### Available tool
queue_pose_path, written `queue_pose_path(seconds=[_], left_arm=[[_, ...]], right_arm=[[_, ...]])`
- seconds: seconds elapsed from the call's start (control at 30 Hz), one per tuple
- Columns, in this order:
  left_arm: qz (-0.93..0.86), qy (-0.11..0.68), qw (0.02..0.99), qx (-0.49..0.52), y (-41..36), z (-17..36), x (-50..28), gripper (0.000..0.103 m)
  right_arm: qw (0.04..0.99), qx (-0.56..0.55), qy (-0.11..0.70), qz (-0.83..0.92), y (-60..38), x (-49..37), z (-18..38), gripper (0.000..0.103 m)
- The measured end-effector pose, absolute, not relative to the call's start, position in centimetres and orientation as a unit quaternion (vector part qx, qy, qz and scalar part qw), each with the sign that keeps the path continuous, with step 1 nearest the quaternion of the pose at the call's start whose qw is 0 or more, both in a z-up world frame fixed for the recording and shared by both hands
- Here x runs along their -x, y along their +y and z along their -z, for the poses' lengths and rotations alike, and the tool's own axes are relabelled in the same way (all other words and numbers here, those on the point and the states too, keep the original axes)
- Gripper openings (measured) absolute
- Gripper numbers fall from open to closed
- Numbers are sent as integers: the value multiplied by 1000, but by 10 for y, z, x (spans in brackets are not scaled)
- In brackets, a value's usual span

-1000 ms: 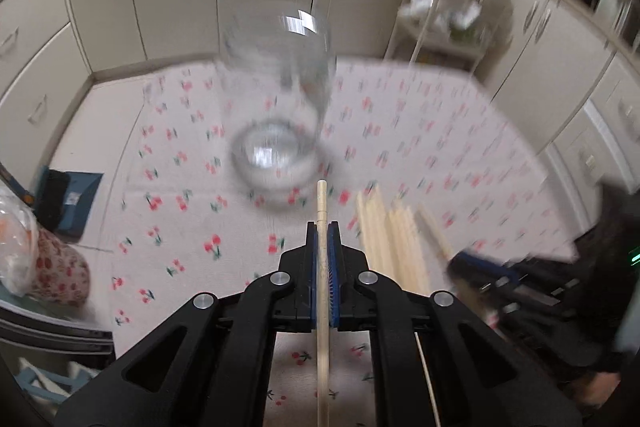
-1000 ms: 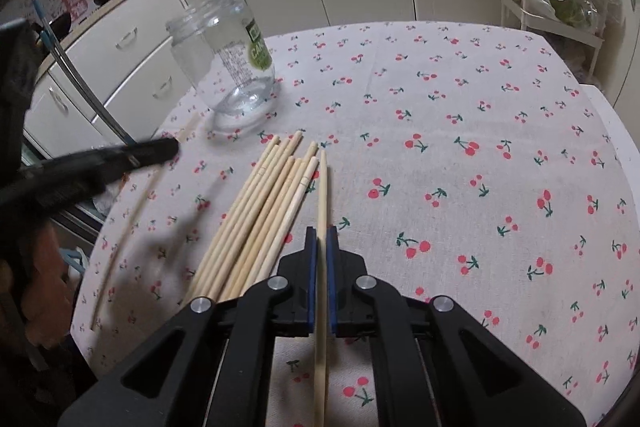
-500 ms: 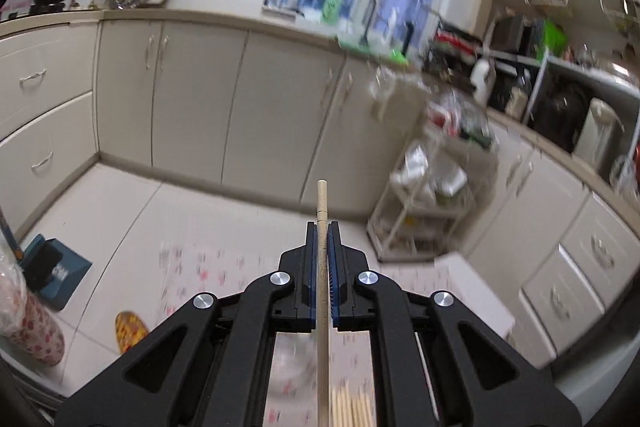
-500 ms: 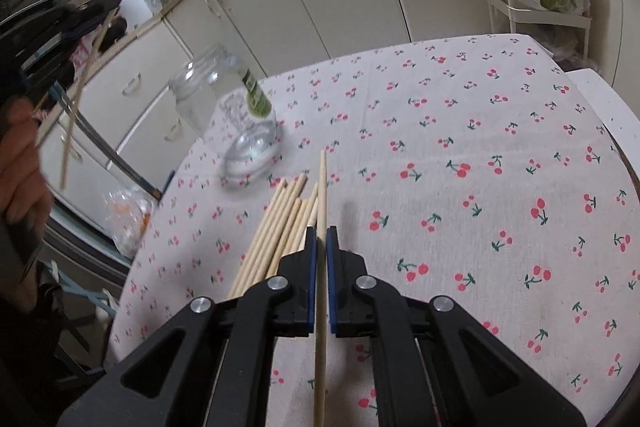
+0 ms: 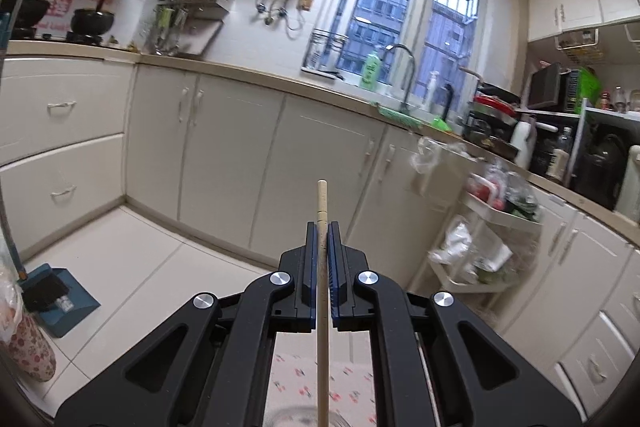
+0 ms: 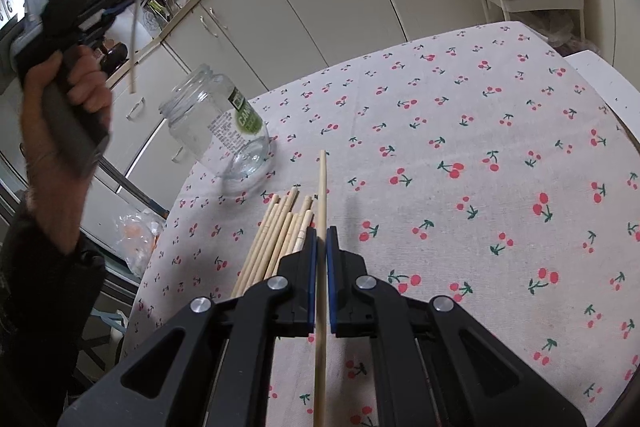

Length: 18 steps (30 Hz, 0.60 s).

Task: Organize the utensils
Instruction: 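Grasp a wooden stick with the right gripper while the left carries its stick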

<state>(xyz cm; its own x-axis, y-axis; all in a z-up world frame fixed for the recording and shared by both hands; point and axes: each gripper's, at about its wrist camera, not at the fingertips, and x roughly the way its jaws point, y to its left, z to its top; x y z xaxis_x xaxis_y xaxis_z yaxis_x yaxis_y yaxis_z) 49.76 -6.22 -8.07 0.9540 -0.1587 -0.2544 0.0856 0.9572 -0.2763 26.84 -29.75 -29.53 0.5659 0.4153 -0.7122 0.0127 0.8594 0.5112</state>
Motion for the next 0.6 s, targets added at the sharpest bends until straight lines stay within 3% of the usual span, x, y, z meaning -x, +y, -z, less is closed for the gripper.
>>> queue_pose_path(seconds=[0.6], left_arm=[[25, 130, 987, 89, -68, 141, -496, 5]], right_arm=[[846, -262, 448, -122, -301, -275, 307, 6]])
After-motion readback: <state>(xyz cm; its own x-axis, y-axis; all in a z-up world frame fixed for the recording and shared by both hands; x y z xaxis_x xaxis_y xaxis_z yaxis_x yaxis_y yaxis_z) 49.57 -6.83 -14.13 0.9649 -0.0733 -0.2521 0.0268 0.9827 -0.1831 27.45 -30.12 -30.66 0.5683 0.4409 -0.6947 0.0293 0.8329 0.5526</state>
